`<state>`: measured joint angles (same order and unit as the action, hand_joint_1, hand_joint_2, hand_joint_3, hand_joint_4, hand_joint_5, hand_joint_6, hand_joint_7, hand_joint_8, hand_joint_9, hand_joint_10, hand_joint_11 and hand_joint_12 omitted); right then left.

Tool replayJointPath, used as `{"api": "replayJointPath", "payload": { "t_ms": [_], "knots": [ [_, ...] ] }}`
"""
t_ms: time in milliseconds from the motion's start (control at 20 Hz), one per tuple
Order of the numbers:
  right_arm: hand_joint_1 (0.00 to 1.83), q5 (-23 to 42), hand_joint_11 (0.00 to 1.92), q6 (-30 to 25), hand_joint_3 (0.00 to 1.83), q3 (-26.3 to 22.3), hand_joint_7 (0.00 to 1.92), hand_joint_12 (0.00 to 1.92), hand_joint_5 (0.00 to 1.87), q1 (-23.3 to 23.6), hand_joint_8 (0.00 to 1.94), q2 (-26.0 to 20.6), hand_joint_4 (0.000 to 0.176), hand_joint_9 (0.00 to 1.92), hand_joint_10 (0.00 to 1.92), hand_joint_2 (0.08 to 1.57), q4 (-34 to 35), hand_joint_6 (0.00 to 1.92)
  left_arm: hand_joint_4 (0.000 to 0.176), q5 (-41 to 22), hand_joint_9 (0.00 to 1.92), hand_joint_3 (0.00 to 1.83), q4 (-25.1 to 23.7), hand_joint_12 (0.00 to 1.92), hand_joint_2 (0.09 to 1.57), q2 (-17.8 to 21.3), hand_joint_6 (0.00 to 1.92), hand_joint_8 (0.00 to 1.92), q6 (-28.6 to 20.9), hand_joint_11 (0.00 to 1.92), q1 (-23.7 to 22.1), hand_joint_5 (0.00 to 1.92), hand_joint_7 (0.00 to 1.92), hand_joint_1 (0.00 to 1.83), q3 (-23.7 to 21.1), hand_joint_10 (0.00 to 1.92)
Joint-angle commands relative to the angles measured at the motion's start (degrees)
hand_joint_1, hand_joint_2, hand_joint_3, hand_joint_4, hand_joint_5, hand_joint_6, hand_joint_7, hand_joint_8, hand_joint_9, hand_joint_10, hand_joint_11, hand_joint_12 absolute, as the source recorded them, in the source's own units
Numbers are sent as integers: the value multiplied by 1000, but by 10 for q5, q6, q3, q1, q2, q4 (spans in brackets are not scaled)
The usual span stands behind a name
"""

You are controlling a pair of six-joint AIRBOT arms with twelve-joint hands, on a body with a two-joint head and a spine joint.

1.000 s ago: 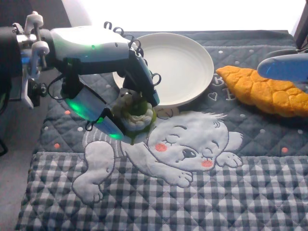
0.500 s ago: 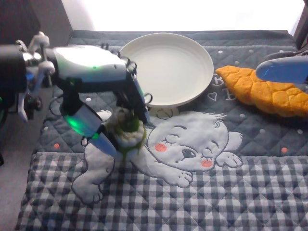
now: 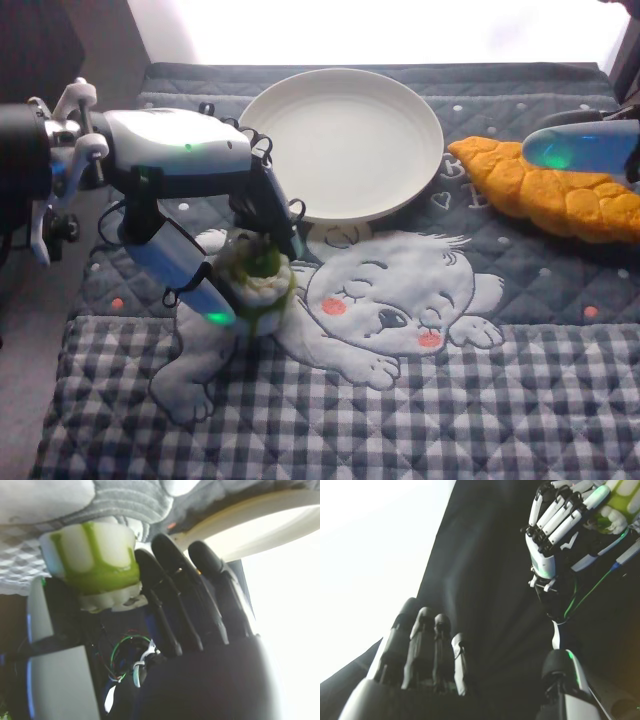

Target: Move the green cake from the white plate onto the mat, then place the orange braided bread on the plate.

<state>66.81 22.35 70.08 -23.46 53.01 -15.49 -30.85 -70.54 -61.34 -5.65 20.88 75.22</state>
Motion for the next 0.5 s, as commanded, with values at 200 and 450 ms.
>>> {"api": "replayJointPath", "payload": {
  "t_ms": [200, 450],
  "knots": [
    [428, 64, 0, -2, 1, -1, 144, 499, 0, 5, 4, -7, 90, 119, 0, 980, 27, 0, 56, -36, 455, 0, 39, 1421, 735, 3, 0, 0, -3, 101, -3, 344, 470, 827, 4, 282],
    [528, 60, 0, -2, 0, 1, 165, 569, 0, 5, 1, -9, 93, 115, 1, 906, 27, 0, 170, -66, 308, 0, 71, 1137, 706, 19, 0, 1, -3, 0, -3, 131, 250, 799, 0, 16]
  ]
}}
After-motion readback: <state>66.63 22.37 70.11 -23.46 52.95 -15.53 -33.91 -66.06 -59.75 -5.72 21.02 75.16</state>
